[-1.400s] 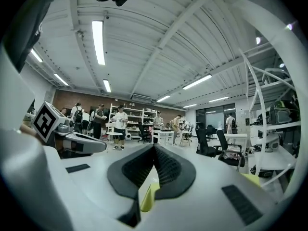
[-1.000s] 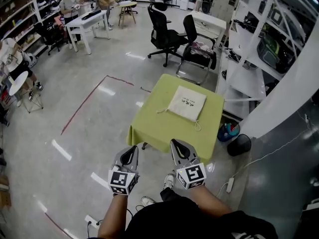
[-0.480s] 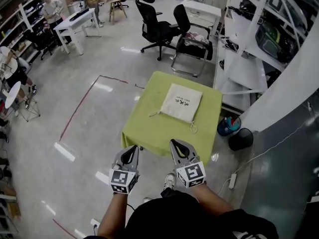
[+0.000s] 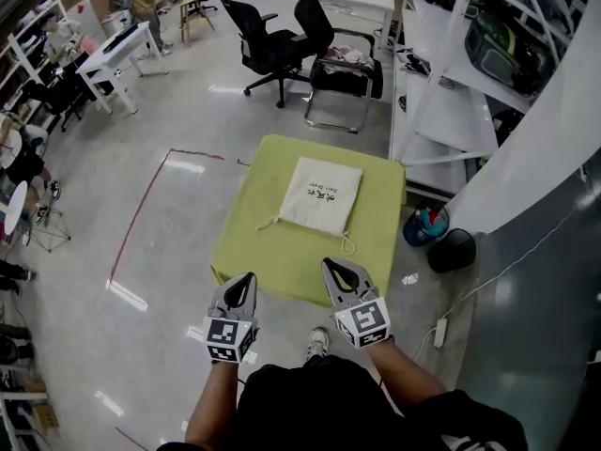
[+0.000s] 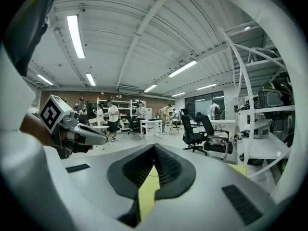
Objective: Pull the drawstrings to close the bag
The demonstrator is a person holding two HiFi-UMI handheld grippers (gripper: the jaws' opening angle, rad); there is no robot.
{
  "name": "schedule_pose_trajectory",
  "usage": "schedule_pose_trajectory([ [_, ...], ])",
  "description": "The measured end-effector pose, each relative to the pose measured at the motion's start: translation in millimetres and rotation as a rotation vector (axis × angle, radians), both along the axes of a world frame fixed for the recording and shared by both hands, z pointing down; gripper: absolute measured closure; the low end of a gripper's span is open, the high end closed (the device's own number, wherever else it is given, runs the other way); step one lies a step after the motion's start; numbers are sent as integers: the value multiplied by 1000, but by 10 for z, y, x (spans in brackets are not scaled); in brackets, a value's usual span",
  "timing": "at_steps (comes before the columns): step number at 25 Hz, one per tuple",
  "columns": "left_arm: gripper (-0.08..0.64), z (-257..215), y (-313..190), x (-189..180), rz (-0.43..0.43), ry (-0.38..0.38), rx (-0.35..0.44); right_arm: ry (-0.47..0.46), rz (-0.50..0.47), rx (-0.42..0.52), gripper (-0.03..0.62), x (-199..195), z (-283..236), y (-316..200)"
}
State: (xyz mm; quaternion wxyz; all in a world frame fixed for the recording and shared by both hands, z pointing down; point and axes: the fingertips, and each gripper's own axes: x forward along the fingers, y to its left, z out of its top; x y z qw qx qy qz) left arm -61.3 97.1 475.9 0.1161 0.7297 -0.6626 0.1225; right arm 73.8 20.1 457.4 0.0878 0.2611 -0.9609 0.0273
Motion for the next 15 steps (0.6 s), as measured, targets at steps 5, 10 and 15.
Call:
schedule_pose_trajectory([
  [5,555,63,-182,-22,3,-13,-31,-3,13,-20,594,34,74,-196],
  [10,555,187,-396,-48,28,-8,-57,25,41,-56,594,74,275,-368],
  [15,555,429,-647,-169,77,3,-89,55,84,-74,594,-6,428,-546],
])
